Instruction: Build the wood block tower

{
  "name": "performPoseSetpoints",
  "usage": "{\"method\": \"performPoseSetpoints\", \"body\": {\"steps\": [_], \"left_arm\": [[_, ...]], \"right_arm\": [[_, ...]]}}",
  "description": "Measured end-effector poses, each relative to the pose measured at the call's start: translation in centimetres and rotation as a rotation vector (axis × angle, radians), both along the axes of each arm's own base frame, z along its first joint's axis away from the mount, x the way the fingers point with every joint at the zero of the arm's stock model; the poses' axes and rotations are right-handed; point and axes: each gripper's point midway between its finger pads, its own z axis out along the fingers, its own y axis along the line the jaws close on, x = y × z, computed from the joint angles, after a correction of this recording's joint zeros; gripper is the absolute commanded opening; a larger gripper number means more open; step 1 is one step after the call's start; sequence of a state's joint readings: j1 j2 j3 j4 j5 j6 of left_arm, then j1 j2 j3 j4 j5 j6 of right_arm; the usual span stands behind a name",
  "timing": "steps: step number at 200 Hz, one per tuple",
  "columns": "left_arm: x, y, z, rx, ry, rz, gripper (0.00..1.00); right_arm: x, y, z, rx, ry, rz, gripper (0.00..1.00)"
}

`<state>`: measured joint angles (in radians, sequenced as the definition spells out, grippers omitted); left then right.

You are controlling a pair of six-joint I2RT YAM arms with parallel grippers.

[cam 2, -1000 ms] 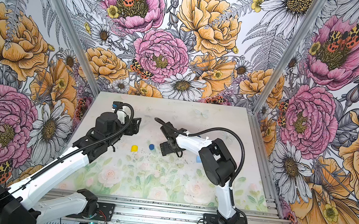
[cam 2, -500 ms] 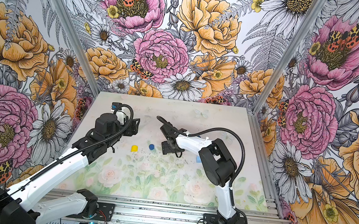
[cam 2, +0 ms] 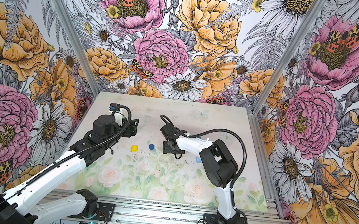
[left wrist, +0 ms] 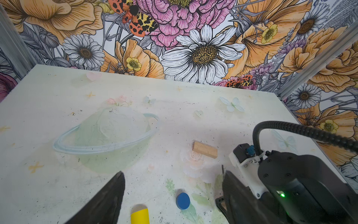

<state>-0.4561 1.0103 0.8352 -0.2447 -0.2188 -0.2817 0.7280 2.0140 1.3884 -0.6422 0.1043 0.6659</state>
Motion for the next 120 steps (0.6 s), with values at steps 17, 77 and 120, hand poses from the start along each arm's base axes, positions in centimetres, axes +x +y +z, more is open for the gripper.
{"method": "performPoseSetpoints", "body": {"steps": [17, 77, 120], "left_arm": [[-0.1, 0.1, -0.07, 0.001, -0.001, 0.002, 0.8], [-0.25, 0.24, -0.56, 0.007, 0.008, 0.006, 0.8], [-0.46, 0.35, -0.68, 0.007, 0.008, 0.006, 0.8]], "right_arm": [[-0.23, -0.13, -0.03, 0.001, 0.002, -0.014, 0.57], [-0.63, 0.04, -0.03, -0.008, 0.0, -0.021, 0.66], [-0.63, 0.04, -0.02, -0.009, -0.002, -0.023, 0.78]]}}
